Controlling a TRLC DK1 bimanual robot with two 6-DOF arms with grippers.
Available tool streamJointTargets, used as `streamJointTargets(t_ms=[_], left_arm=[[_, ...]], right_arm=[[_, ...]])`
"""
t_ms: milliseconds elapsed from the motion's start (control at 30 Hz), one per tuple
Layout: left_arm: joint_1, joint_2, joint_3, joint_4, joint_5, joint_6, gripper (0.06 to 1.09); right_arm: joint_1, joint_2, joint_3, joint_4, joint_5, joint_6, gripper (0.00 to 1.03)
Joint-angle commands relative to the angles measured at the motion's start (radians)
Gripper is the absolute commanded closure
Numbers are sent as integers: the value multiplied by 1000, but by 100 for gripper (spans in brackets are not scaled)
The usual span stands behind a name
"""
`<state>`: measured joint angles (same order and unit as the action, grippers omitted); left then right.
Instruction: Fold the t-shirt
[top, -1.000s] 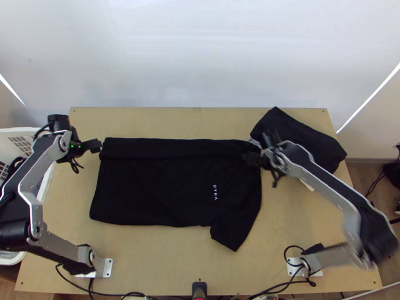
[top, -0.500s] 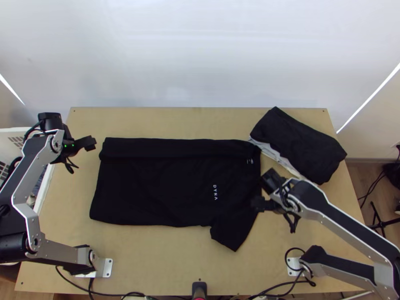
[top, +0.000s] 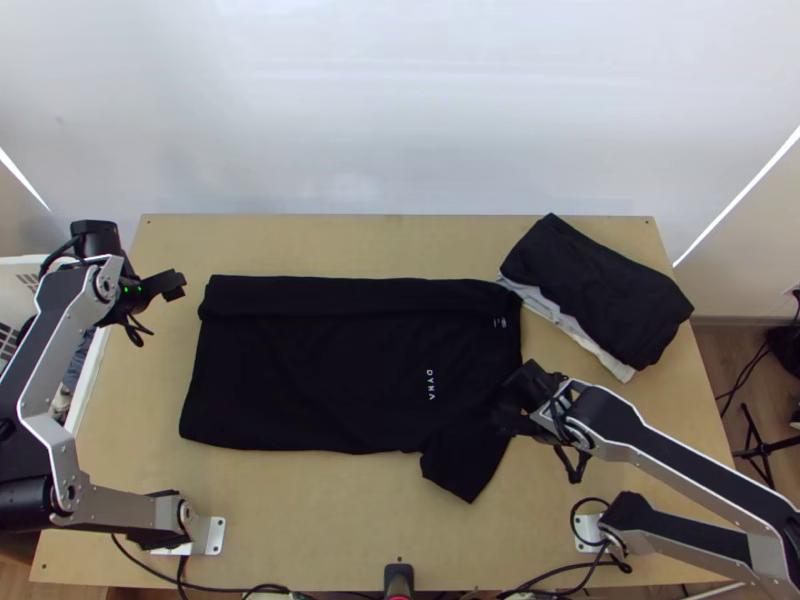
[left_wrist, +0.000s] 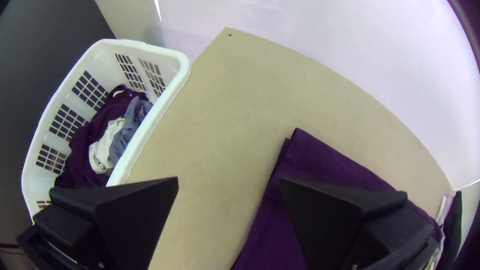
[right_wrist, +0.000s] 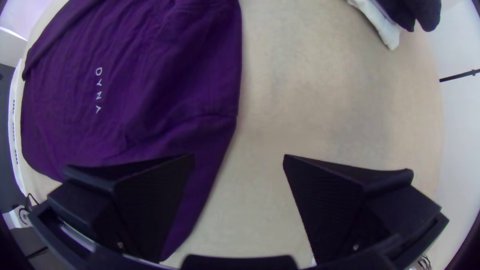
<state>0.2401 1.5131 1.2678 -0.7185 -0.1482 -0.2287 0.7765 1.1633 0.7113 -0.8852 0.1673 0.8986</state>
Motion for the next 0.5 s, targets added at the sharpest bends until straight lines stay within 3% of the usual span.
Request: streamJointTargets(t_ms=[0,133,267,467], left_arm=[[-4,-27,8,-29,-27,-18,11],[-7,-31,21,-44,-33,-23,11],[-18,-33,39,-56,-40,-27,11],[-22,-34,58,-81,-53,-29,11]], right_arm=[[6,9,-50,84,-8,13,28],[18,26,-65,115,-22,23,34],[35,45,-64,158,-23,23,50],[60,88,-75,184,-49,17,50]])
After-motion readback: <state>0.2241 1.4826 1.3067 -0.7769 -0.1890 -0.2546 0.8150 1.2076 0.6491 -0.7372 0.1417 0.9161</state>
